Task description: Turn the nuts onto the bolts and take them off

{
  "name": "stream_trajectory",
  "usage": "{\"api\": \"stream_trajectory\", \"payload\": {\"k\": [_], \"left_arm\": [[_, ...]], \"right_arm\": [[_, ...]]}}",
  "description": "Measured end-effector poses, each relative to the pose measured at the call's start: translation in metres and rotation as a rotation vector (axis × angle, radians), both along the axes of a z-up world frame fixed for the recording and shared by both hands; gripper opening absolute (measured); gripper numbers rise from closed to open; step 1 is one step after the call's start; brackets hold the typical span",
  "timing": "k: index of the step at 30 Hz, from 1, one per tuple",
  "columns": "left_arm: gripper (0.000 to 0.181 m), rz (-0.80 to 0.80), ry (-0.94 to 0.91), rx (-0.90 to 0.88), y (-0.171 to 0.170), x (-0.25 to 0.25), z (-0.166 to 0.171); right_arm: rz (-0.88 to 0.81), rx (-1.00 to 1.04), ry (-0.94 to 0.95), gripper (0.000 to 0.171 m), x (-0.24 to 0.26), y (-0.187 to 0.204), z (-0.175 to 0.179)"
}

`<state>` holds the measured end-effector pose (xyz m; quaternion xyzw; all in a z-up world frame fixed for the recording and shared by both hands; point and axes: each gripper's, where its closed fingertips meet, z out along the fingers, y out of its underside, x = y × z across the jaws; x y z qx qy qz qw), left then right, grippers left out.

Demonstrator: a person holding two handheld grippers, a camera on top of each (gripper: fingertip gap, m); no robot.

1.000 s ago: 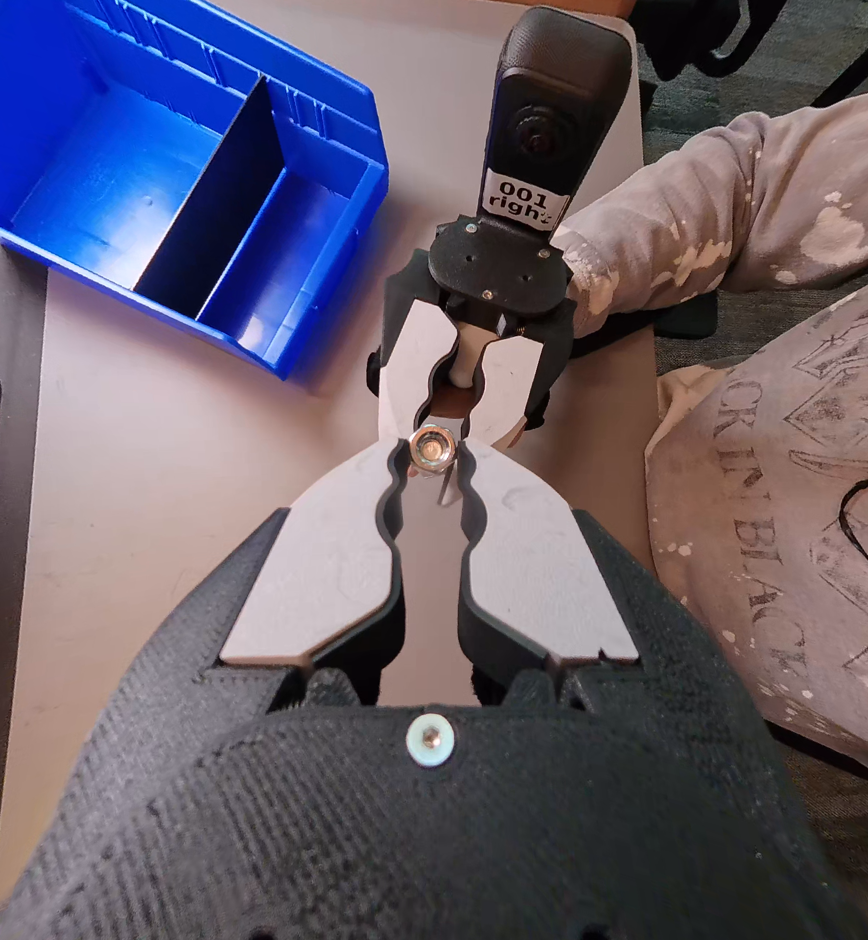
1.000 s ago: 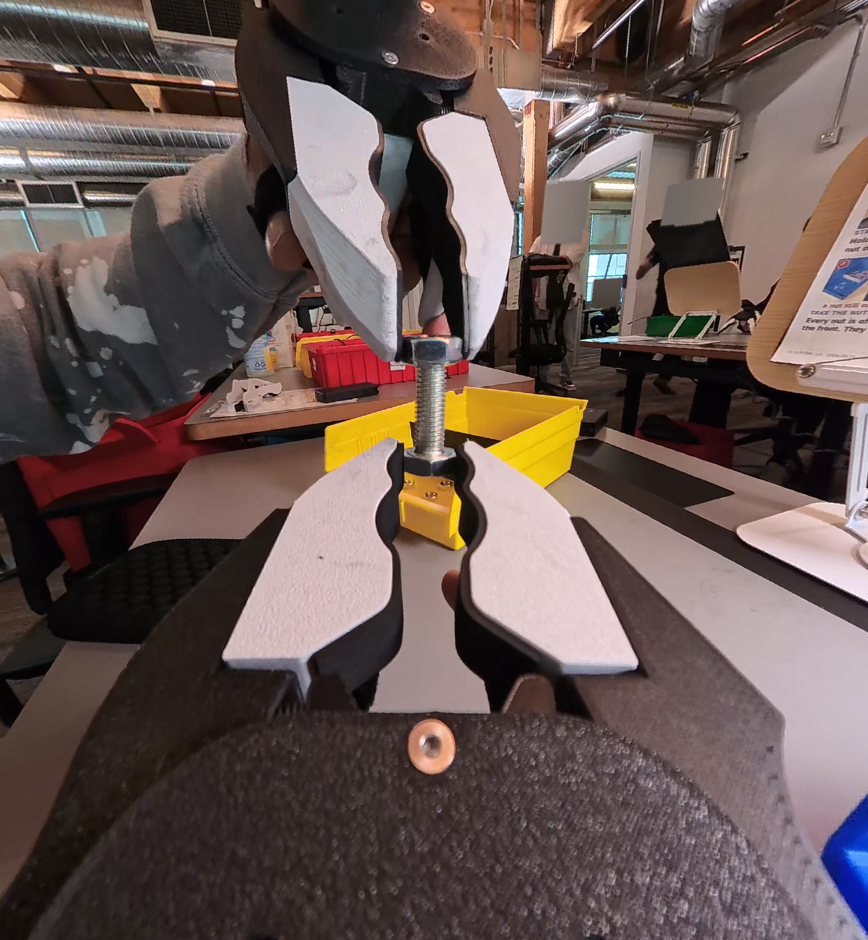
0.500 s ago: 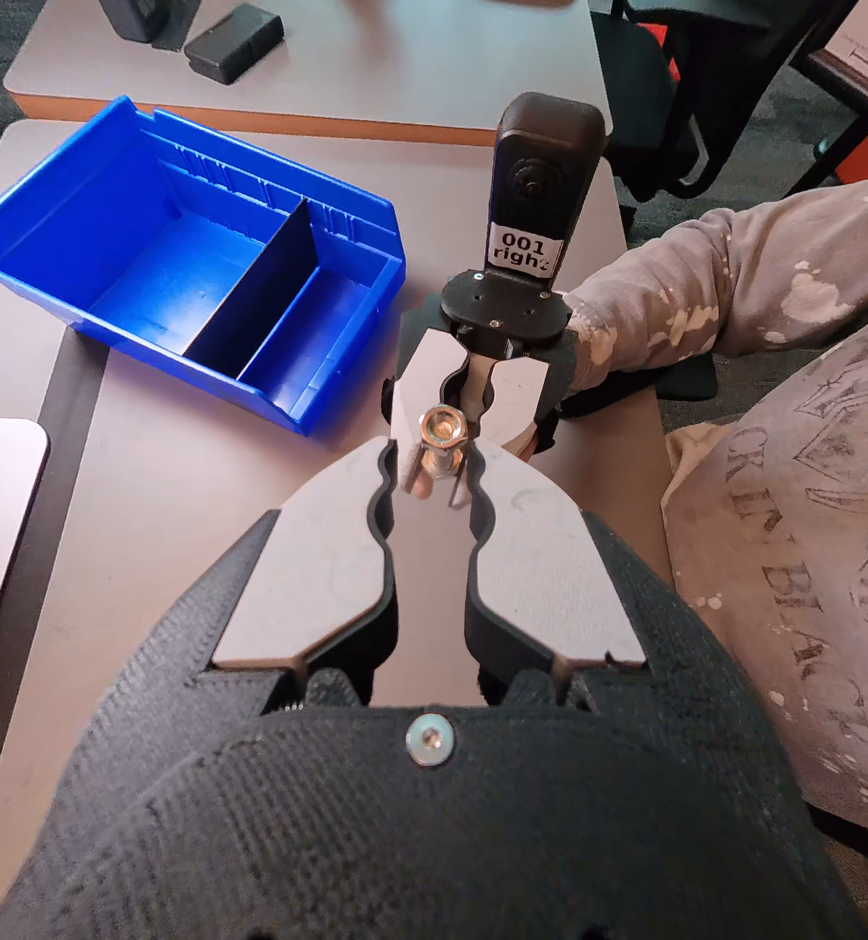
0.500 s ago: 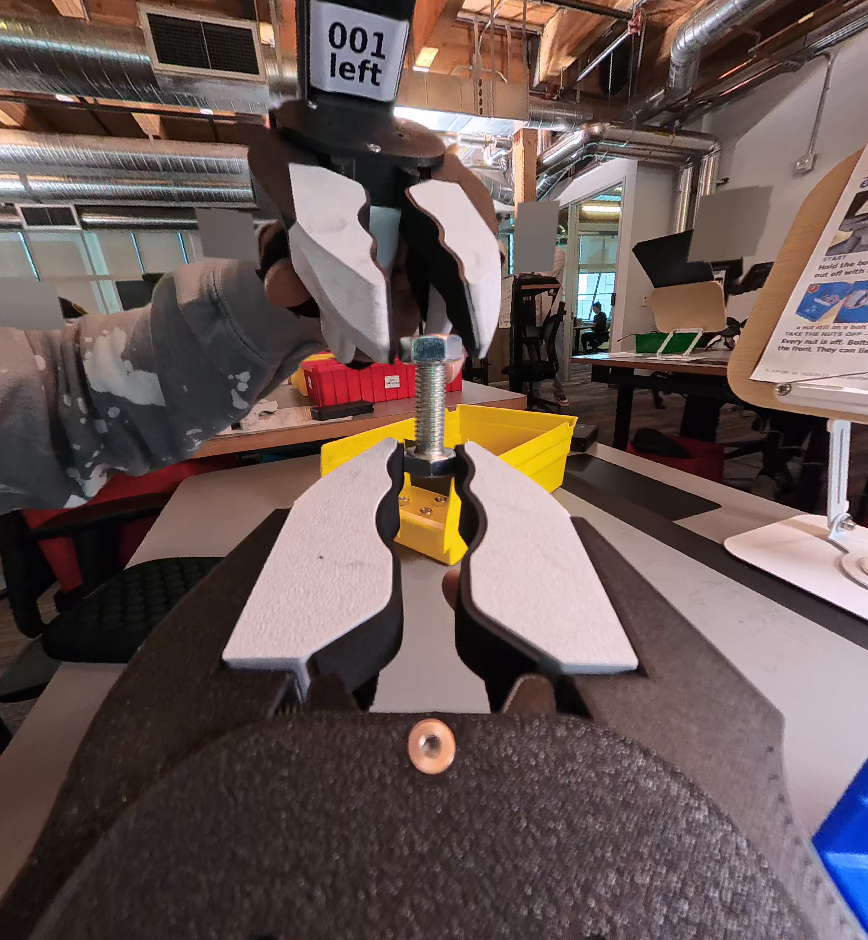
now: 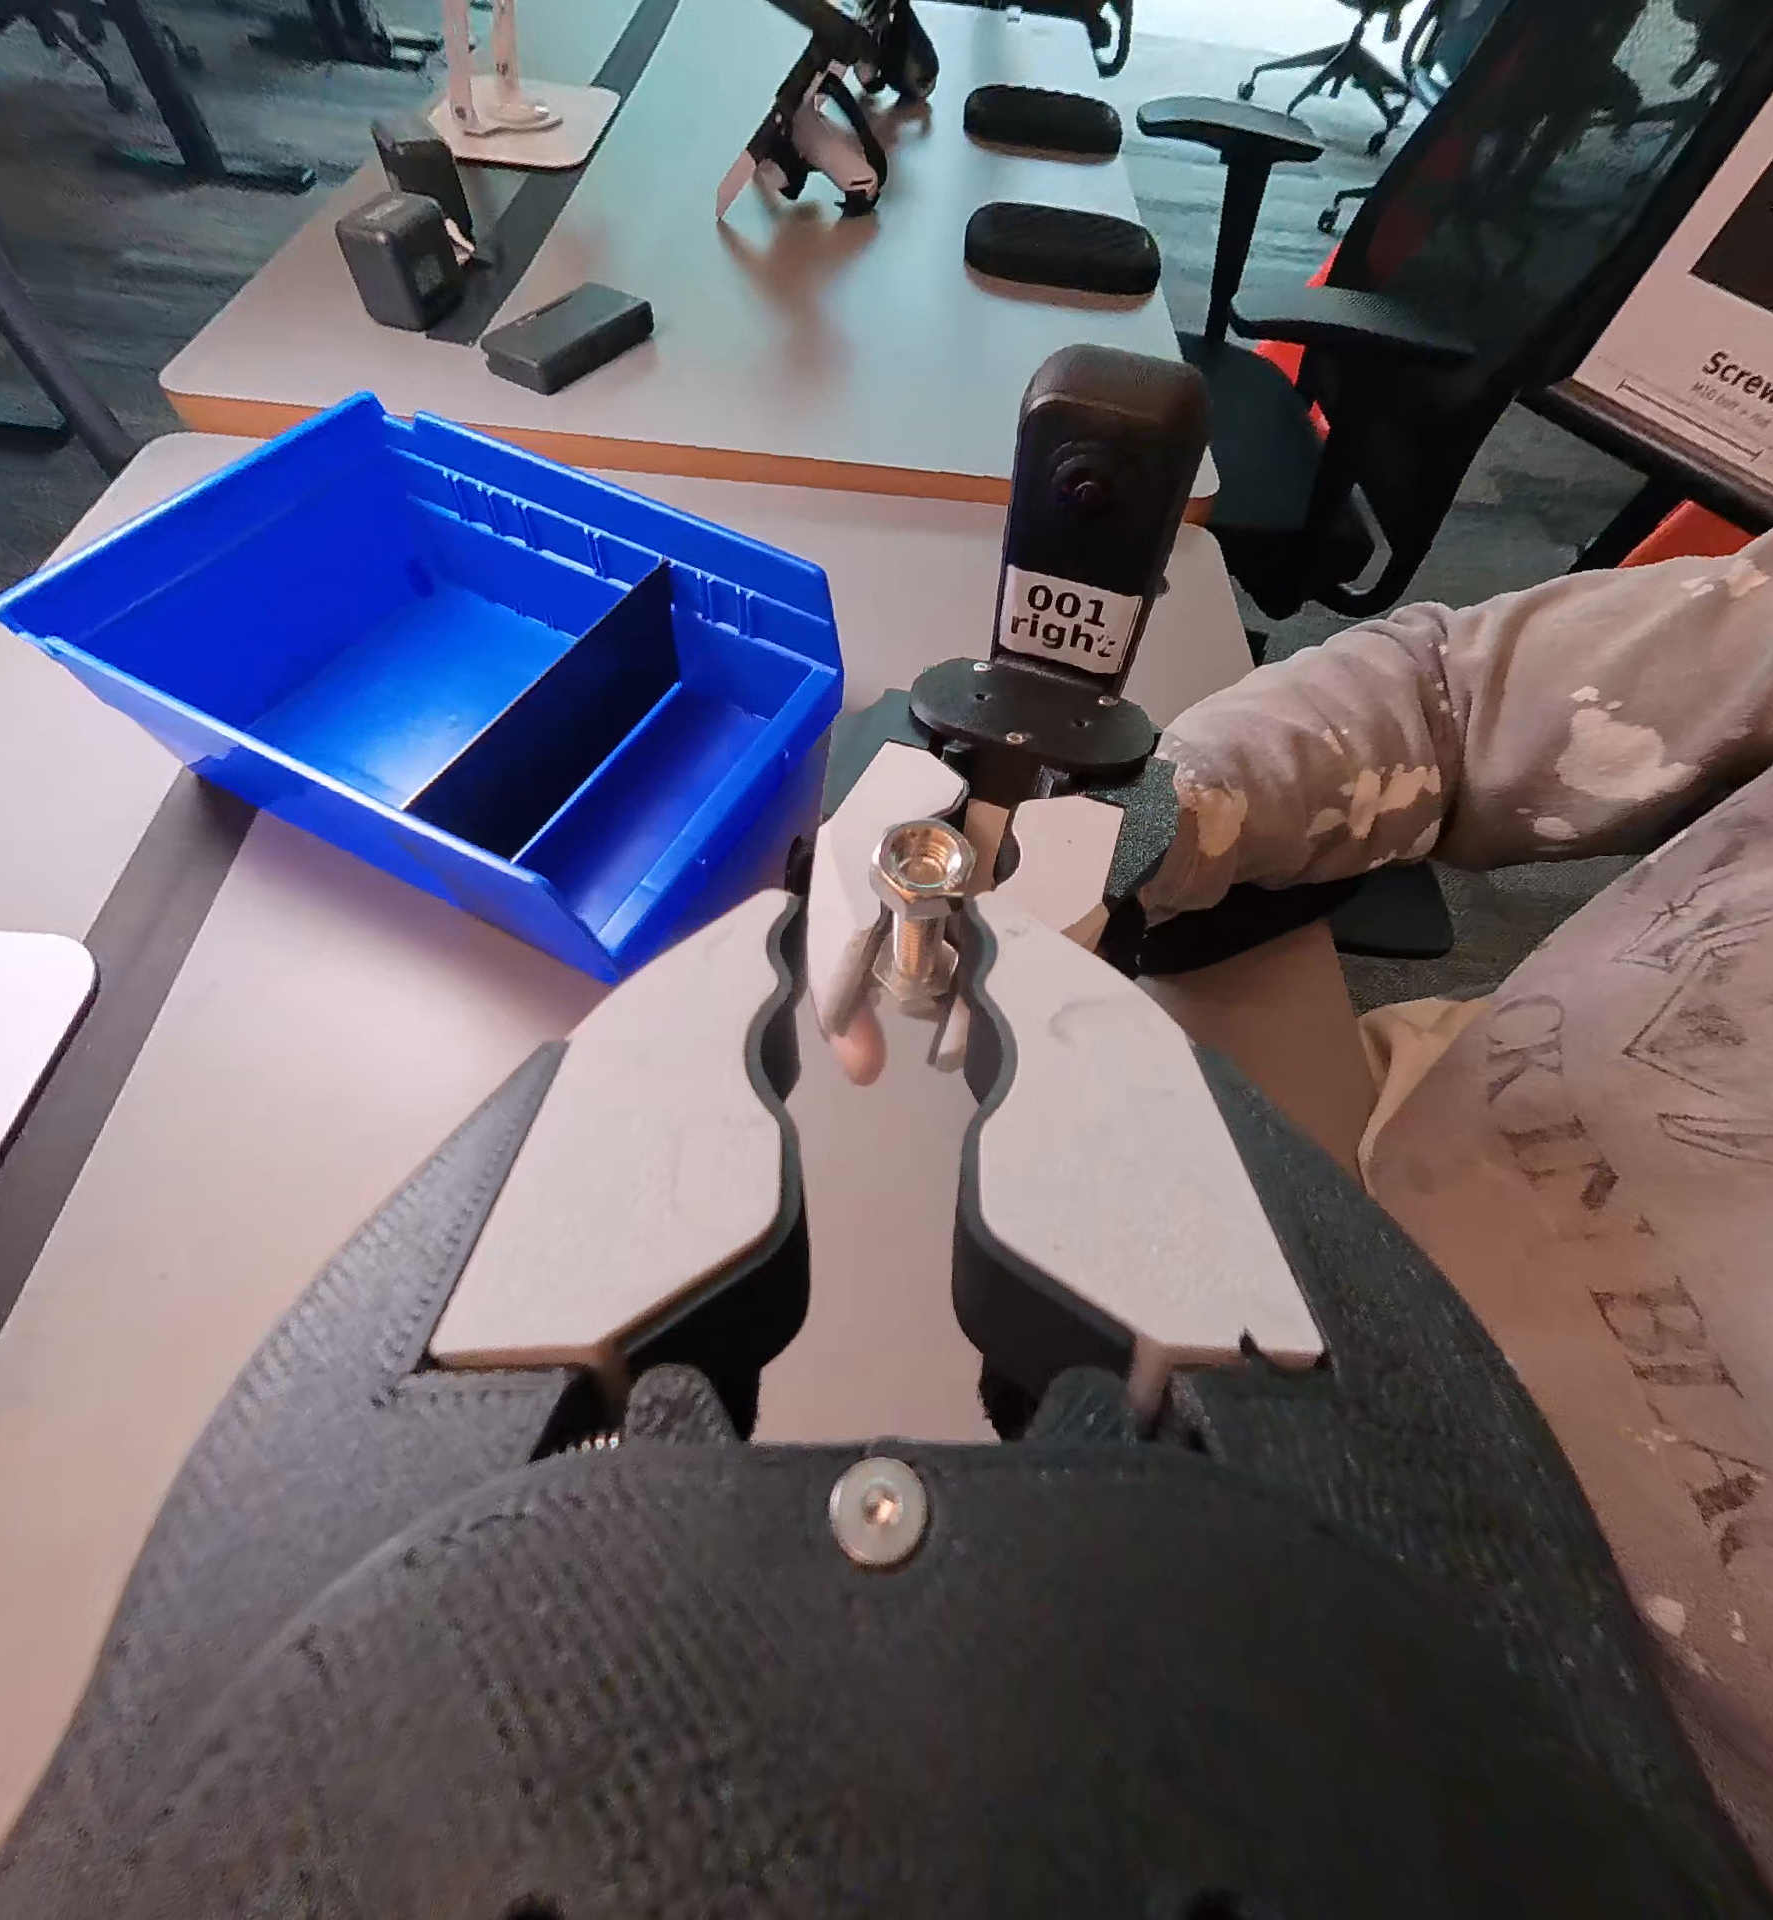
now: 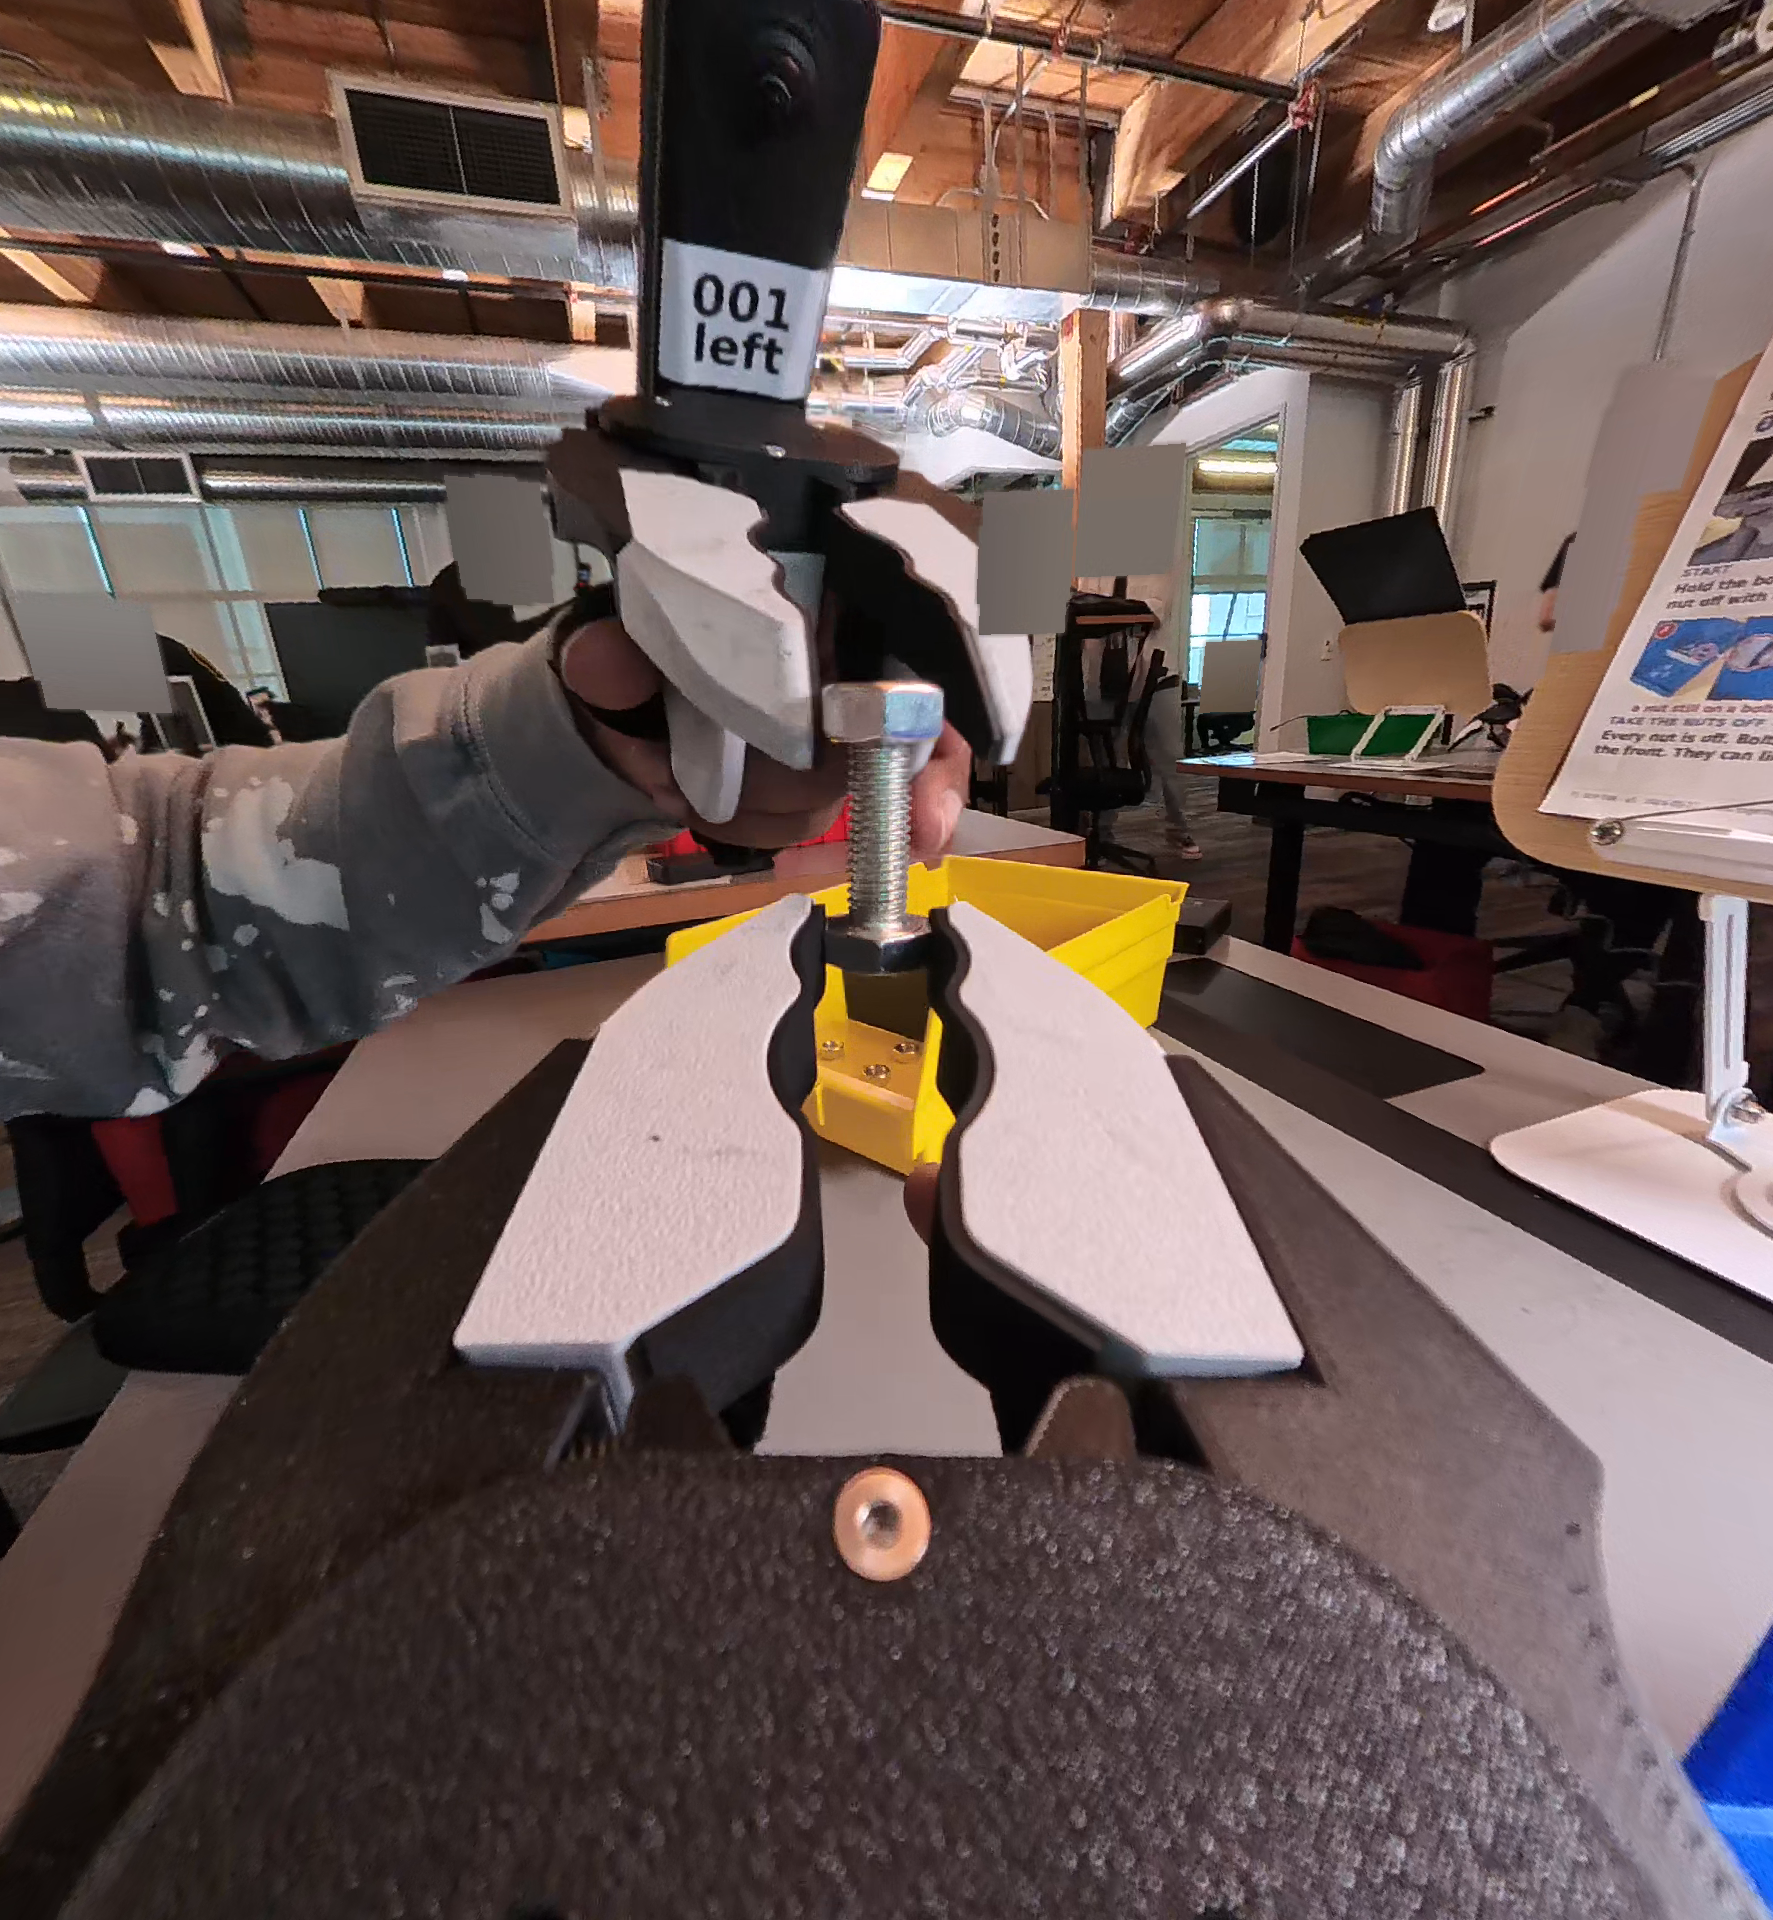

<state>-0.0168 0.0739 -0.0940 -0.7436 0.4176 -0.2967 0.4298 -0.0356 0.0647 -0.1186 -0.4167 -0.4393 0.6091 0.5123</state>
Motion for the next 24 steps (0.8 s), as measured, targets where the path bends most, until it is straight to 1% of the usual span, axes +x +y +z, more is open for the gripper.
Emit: {"api": "stream_trajectory", "payload": {"k": [2,3,5,8,11,14,16,18,19,20,24], "left_arm": [[0.025,-0.01,-0.035,-0.003,-0.001,0.0,0.004],[0.021,0.011,-0.046,0.01,0.002,-0.004,0.006],[0.019,0.05,-0.078,0.036,0.007,-0.012,0.011],[0.022,0.032,-0.174,0.018,0.001,-0.012,0.019],[0.029,0.002,-0.264,0.046,-0.008,-0.005,0.027],[0.031,0.002,-0.333,0.082,-0.008,0.001,0.034],[0.033,0.025,-0.354,0.123,-0.002,-0.002,0.04],[0.03,0.064,-0.399,0.155,0.004,-0.013,0.052],[0.02,0.124,-0.423,0.179,0.011,-0.022,0.059],[0.019,0.151,-0.449,0.22,0.013,-0.028,0.066],[0.023,0.105,-0.557,0.244,0.005,-0.029,0.085]], "right_arm": [[0.009,-0.002,0.02,0.019,0.003,-0.001,0.004],[0.024,-0.002,0.037,0.018,0.005,-0.003,0.006],[0.04,0.013,0.059,0.018,0.01,-0.006,0.012],[0.03,0.024,0.069,0.019,0.011,-0.006,0.017],[0.004,0.026,0.054,0.019,0.008,-0.002,0.018],[-0.006,0.028,0.047,0.018,0.001,-0.002,0.024],[-0.003,0.042,0.061,0.019,-0.002,-0.004,0.034],[0.011,0.02,0.108,0.019,0.001,-0.002,0.047],[0.036,0.009,0.137,0.018,0.004,-0.001,0.055],[0.043,0.009,0.156,0.018,0.007,0.001,0.062],[0.024,0.028,0.201,0.018,0.006,0.008,0.084]]}}
